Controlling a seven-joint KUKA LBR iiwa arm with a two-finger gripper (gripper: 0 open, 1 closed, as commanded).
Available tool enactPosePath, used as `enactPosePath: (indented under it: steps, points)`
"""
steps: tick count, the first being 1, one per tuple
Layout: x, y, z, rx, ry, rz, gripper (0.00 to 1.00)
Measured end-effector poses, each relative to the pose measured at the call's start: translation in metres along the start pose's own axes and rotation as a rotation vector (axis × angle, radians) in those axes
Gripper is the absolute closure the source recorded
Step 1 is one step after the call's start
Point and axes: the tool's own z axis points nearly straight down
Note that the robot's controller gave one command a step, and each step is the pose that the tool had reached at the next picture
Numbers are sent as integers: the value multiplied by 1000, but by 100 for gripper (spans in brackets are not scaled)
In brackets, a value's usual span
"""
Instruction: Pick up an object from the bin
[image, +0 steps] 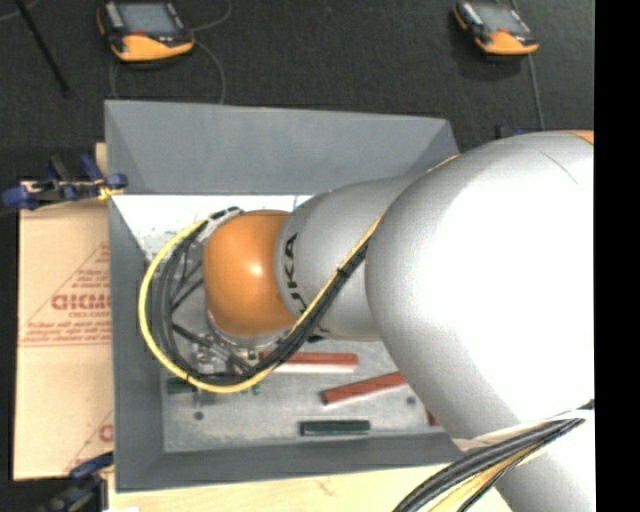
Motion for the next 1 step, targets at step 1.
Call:
enactPosePath:
  steps: [1]
  points:
    - [13,17,-148,0,-8,-66,100]
